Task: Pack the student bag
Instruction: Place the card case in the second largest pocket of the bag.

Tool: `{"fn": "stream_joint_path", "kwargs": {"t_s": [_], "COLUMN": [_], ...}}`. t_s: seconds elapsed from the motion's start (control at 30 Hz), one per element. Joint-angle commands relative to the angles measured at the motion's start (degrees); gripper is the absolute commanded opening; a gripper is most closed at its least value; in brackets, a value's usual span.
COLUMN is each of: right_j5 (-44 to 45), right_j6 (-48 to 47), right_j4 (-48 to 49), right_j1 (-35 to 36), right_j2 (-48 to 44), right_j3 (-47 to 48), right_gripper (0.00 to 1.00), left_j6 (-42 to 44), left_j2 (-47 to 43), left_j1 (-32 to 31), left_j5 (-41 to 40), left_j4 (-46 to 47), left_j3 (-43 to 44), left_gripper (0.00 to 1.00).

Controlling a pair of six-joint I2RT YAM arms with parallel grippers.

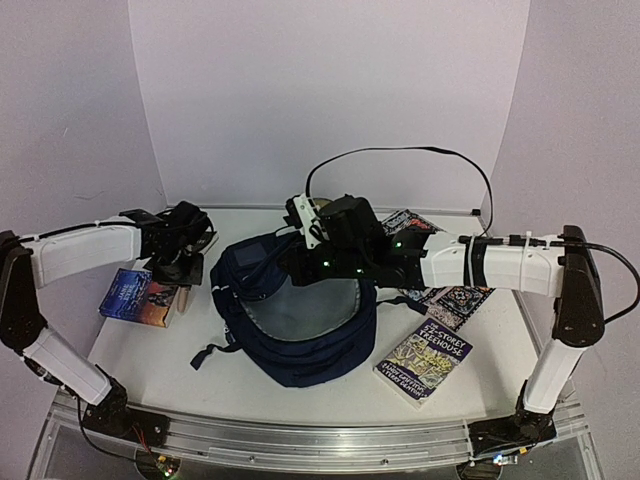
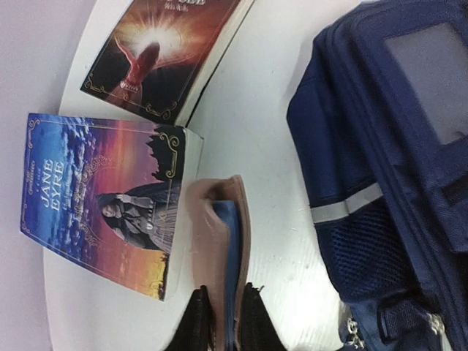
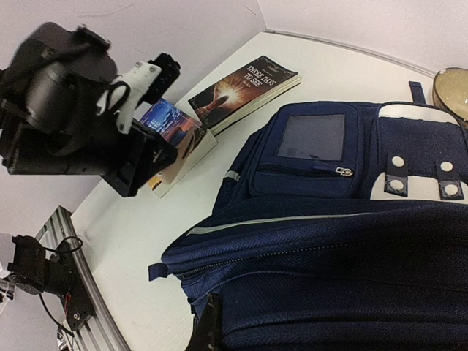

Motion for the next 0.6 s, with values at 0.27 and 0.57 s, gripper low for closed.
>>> {"fn": "stream_joint_path", "kwargs": {"t_s": [0.27,0.57], "right_j5": [4.19,5.91], "right_j6": [-3.31,-4.61], "right_j4": [3.40,1.97], "right_j1": [-0.66,-0.87], "right_j2": [-0.31,2.49], "right_j3": [7.42,12.16], "right_gripper": [0.00,0.00], "left_j6": [-0.79,-5.24], "left_j2": [-21.23,-37.98], "left_j1": [-0.74,-0.87], "left_j5": [13.40,34.00], "left_j4": [-0.37,10.37], "left_j3": [-1.84,-12.20], "left_gripper": [0.00,0.00]}}
